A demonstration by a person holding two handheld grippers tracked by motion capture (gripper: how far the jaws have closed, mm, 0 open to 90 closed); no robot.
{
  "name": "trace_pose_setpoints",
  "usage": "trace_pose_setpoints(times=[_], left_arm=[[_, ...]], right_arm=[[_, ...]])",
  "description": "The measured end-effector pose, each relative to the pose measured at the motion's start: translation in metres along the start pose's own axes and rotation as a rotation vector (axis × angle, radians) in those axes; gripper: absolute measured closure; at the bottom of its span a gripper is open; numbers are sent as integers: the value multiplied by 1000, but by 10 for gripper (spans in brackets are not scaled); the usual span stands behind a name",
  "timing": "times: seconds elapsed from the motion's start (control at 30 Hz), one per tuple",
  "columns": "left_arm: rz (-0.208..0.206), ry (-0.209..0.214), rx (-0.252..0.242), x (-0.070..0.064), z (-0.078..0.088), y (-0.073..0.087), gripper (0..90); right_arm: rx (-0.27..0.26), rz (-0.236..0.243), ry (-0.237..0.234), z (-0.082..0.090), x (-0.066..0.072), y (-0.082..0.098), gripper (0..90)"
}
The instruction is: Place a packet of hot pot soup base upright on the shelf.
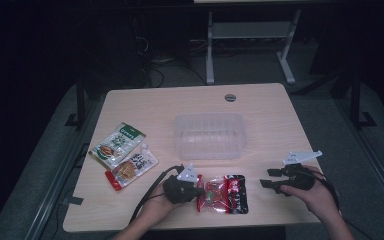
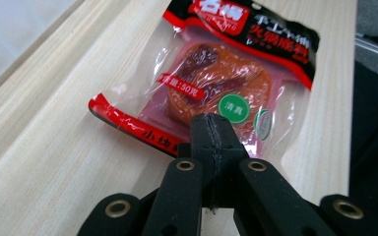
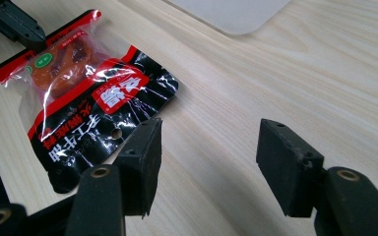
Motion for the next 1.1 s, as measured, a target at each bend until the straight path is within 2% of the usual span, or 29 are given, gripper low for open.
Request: trace_pose_setpoints(times=[0.07, 0.23, 0.37, 0.4, 0.53, 0.63, 0.83, 0.93, 1.0, 1.1], left_arm=[[3, 3, -10, 1, 3, -2, 898], [13, -18, -31, 12, 7, -6, 898], [8, -24, 17, 15, 4, 0, 898], [17, -24, 9, 14, 2, 1, 898], [15, -35, 31, 14, -3, 4, 898], [-8, -37, 56, 15, -4, 6, 899], [6, -42, 63, 15, -5, 9, 899], [16, -40, 55, 14, -6, 9, 899], [15, -41, 57, 15, -6, 9, 899], [18, -41, 53, 15, -6, 9, 899]], right_arm=[[-2, 0, -1, 0, 0, 0, 424], [6, -1, -6, -1, 2, 1, 411], [4, 5, -9, -1, 4, 0, 407], [3, 10, -12, -1, 4, 0, 405], [4, 0, -21, 0, 6, 0, 401], [-1, 8, -22, 0, 7, -1, 400], [-13, 3, -60, 2, 17, -5, 404], [-23, -7, -98, 3, 25, -8, 409], [-42, -14, -140, 3, 34, -12, 419], [-39, -13, -160, 2, 39, -13, 419]])
Point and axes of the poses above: each handheld gripper's, and its own axes: z roughly backward along the jaws, y roughly out of its underside, x roughly to its left, the point moved 9 cm from there along -z, roughly forward along the jaws, and after that the axes turned 6 degrees about y, right-handed, at the moved point
